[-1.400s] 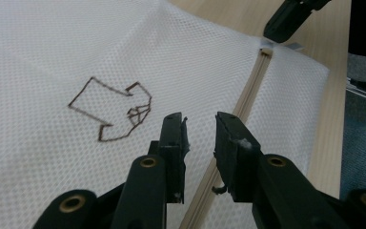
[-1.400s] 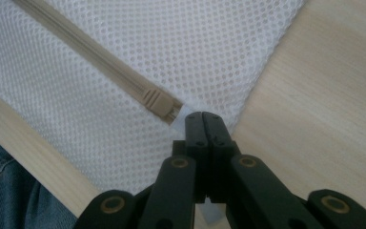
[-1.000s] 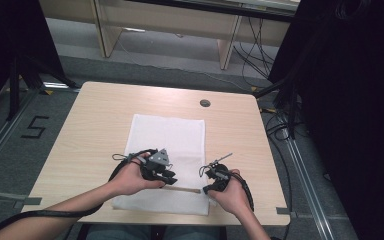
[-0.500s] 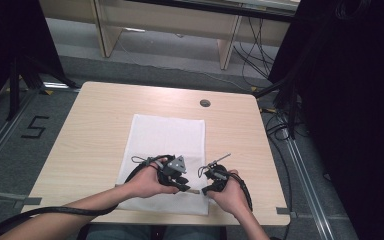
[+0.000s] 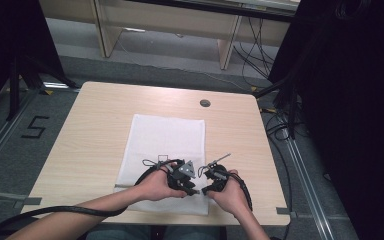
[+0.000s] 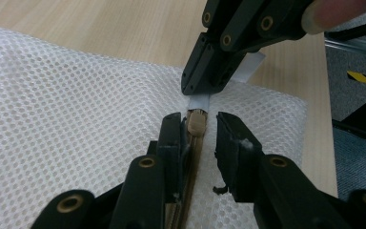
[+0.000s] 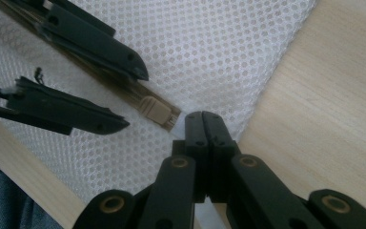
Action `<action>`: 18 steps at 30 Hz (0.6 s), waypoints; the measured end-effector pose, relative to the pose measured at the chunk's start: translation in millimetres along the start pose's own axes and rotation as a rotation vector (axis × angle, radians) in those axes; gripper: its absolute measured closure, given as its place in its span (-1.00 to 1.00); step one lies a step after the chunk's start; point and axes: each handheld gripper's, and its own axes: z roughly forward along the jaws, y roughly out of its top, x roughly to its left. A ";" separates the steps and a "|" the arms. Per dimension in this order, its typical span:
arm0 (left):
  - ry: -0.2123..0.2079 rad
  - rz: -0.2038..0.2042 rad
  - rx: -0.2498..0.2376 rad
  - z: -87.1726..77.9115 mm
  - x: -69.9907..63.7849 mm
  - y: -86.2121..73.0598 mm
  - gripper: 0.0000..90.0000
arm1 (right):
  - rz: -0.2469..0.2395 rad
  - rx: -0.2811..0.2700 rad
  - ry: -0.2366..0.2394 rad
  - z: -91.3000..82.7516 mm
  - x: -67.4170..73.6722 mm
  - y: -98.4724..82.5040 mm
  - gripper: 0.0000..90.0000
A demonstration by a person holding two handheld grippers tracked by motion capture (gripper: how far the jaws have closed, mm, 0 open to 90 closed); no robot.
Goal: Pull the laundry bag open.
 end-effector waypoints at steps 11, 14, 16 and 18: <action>-0.002 0.002 0.021 12.1 -4.6 3.7 0.58 | 0.002 -0.002 0.002 0.1 -0.3 -0.2 1.00; 0.002 0.008 0.025 13.5 -3.2 4.1 0.59 | 0.006 0.001 0.001 0.3 -0.4 0.0 1.00; 0.002 0.013 0.037 14.2 -1.8 4.8 0.60 | 0.007 0.001 0.002 0.3 -0.4 0.0 1.00; -0.001 -0.006 0.043 16.3 -1.5 4.9 0.63 | 0.008 0.001 0.003 0.4 -0.6 0.0 1.00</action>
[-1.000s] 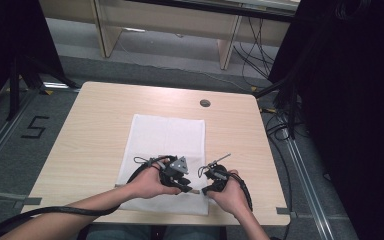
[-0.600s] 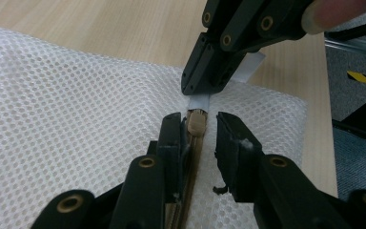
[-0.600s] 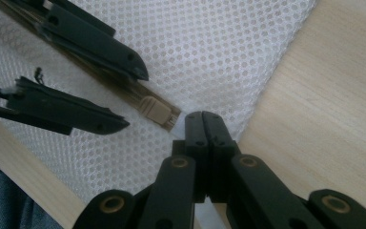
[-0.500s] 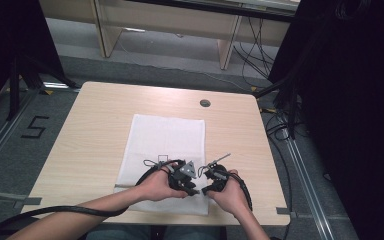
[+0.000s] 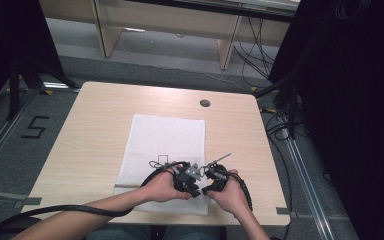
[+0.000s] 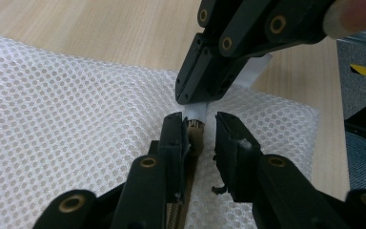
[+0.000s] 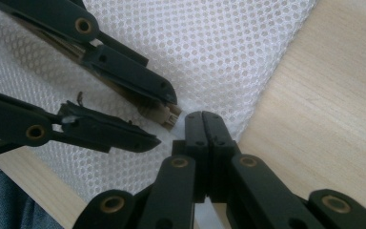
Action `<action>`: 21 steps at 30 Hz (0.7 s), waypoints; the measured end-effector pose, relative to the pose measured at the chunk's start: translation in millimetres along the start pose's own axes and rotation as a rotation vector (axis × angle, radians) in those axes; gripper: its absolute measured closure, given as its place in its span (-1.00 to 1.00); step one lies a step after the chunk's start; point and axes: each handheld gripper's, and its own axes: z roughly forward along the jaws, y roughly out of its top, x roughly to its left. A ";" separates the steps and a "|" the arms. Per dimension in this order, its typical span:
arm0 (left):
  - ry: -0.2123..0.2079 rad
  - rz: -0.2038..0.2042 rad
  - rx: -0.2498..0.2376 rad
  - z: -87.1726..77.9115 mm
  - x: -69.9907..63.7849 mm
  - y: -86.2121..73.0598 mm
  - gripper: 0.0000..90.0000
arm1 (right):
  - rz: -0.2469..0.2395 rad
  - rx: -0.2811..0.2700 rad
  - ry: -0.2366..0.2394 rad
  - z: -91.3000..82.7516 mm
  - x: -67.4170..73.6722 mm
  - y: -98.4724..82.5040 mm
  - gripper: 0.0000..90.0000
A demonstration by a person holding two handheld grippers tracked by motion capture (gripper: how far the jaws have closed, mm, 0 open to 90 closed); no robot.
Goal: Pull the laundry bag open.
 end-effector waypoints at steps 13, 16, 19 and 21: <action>0.016 0.002 0.040 1.9 0.4 3.2 0.81 | -0.003 0.000 0.002 0.2 -0.3 0.1 1.00; 0.019 0.012 0.042 1.6 -0.2 3.8 0.81 | -0.007 0.000 -0.006 0.9 0.1 0.6 1.00; 0.020 0.008 0.042 0.6 -0.4 3.9 0.81 | 0.002 0.013 -0.008 -0.1 1.9 1.4 1.00; 0.021 0.009 0.042 0.6 -0.5 3.8 0.81 | 0.001 0.016 -0.023 0.4 1.6 0.8 1.00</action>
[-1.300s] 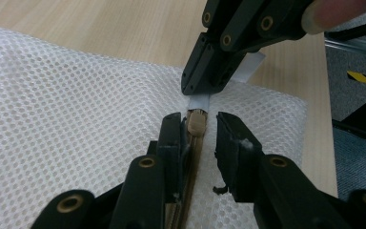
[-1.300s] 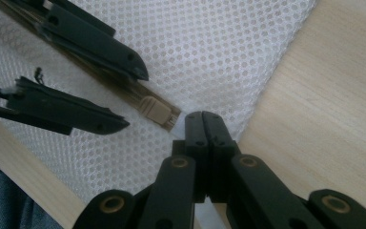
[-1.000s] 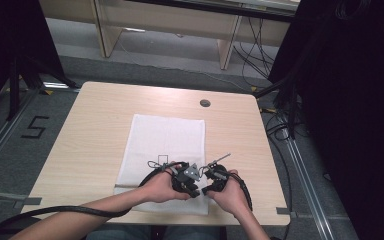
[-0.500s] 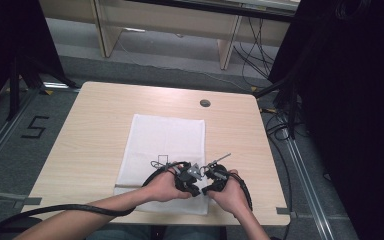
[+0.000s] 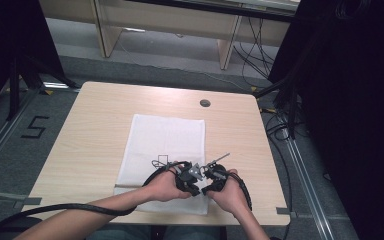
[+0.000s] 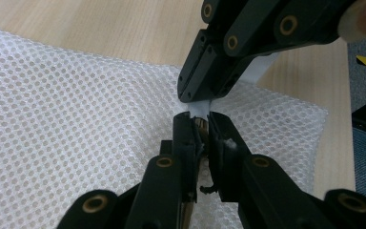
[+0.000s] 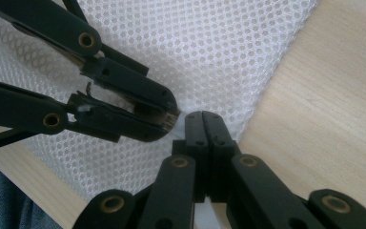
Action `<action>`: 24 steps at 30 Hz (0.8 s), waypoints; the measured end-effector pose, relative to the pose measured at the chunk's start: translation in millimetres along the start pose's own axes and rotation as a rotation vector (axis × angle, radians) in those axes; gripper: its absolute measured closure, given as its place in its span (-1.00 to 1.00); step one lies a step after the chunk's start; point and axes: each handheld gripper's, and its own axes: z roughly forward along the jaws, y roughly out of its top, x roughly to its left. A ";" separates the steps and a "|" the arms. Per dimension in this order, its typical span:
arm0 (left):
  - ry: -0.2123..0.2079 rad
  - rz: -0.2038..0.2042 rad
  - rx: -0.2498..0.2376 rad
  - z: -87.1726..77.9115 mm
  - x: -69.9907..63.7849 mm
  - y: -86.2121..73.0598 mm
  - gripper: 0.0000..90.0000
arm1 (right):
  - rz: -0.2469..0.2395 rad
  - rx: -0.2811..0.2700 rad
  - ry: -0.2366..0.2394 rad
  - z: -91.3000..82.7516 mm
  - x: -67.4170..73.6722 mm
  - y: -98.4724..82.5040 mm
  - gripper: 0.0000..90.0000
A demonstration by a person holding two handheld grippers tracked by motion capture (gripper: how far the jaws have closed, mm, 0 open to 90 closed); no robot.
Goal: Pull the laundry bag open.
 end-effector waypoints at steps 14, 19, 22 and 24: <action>0.006 0.018 0.002 -1.6 -0.1 1.7 0.82 | -0.065 0.015 -0.006 -0.9 0.1 0.9 1.00; 0.006 0.027 0.004 -3.2 -0.2 2.1 0.82 | -0.064 0.031 -0.024 -0.3 -0.7 0.8 1.00; 0.006 0.037 0.003 -5.2 0.2 1.6 0.82 | -0.059 0.030 -0.015 -0.5 -1.1 0.8 1.00; 0.007 0.041 -0.001 -7.4 0.8 1.1 0.82 | -0.005 0.001 0.000 0.8 1.3 1.3 1.00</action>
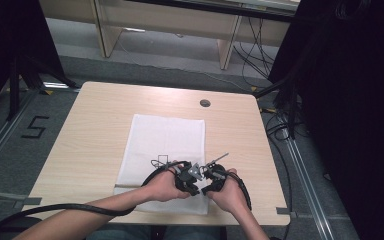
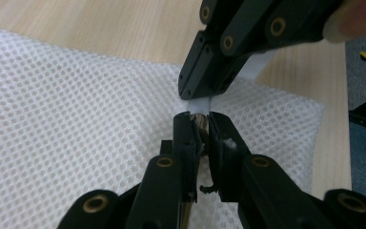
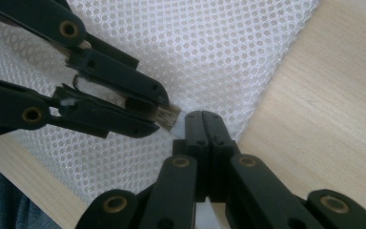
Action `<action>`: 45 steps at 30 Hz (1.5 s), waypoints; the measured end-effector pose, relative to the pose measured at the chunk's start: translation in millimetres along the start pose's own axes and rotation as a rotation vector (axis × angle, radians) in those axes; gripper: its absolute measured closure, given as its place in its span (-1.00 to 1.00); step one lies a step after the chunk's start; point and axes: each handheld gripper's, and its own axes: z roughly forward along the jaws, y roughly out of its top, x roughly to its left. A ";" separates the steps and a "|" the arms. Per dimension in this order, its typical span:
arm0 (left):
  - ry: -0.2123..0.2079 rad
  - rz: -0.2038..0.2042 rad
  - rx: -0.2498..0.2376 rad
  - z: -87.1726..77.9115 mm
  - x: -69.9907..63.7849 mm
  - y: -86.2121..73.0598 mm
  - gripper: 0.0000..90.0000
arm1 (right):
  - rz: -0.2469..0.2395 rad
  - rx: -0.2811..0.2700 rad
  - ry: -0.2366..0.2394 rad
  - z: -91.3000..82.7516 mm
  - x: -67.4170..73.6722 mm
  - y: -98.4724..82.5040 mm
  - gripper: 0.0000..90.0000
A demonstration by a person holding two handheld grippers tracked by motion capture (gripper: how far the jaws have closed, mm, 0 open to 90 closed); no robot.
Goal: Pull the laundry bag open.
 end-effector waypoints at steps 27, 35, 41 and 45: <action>0.001 -0.023 -0.006 -7.7 -0.7 -7.8 0.82 | -0.008 -0.006 0.014 -0.5 -2.2 -1.1 1.00; 0.004 -0.018 -0.005 -10.2 -1.1 -9.3 0.82 | -0.012 -0.007 0.012 0.1 -2.4 -1.1 1.00; 0.006 -0.016 -0.002 -12.7 -0.7 -10.6 0.82 | -0.022 -0.012 0.015 -0.1 -2.9 -1.2 1.00; 0.005 -0.020 -0.003 -13.0 -1.1 -11.5 0.82 | -0.022 -0.012 0.016 0.0 -2.9 -1.1 1.00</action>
